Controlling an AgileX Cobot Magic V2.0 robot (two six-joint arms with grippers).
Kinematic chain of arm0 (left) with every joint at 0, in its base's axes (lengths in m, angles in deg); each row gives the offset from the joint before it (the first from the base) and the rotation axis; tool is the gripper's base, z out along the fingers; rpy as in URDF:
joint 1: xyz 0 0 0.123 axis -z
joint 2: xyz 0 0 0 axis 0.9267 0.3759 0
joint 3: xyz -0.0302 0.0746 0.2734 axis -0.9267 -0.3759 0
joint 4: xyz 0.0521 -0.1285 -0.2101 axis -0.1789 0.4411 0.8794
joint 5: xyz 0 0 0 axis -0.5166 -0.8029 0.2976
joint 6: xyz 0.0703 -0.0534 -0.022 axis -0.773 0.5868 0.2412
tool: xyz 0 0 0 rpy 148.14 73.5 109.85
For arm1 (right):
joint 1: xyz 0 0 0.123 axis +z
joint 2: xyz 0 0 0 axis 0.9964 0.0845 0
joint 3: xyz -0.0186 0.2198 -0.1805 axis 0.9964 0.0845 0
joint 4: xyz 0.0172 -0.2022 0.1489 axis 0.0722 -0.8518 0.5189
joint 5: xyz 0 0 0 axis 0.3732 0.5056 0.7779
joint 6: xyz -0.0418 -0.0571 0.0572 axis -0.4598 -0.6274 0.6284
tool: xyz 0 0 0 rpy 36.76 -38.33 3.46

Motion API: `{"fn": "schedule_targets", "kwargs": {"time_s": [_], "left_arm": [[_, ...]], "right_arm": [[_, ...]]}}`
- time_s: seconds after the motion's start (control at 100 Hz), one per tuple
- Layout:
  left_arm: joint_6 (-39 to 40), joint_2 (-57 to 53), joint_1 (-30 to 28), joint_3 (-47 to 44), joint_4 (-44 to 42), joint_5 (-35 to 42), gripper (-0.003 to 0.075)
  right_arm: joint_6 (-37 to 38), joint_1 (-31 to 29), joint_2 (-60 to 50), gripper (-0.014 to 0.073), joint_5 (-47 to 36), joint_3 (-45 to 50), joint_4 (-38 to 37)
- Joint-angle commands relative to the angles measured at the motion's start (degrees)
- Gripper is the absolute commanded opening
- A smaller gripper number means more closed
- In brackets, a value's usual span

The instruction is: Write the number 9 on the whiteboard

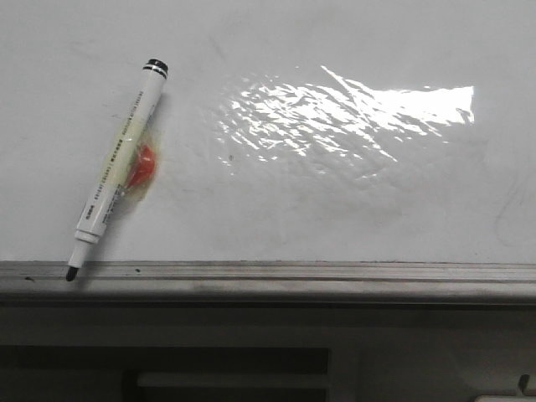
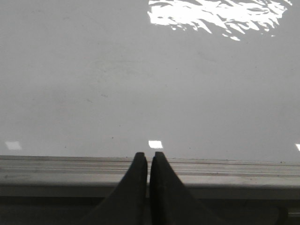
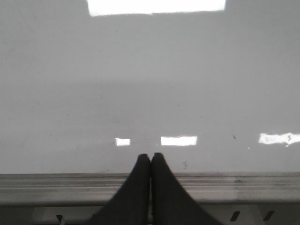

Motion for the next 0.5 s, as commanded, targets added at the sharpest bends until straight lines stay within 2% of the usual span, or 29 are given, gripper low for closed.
{"fn": "schedule_targets", "kwargs": {"time_s": [0.0,0.26,0.49], "left_arm": [[0.0,-1.6,0.6,-1.0,0.0,2.9,-0.0020],[0.0,-1.6,0.6,-1.0,0.0,2.9,-0.0020],[-0.2,-1.6,0.6,-1.0,-3.2,3.3,-0.0020]], "right_arm": [[-0.2,-0.4,-0.9,-0.0061,-0.5,1.6,-0.6],[-0.2,-0.4,-0.9,-0.0061,-0.5,1.6,-0.8],[-0.2,-0.4,-0.9,-0.0061,-1.0,1.6,-1.0]]}}
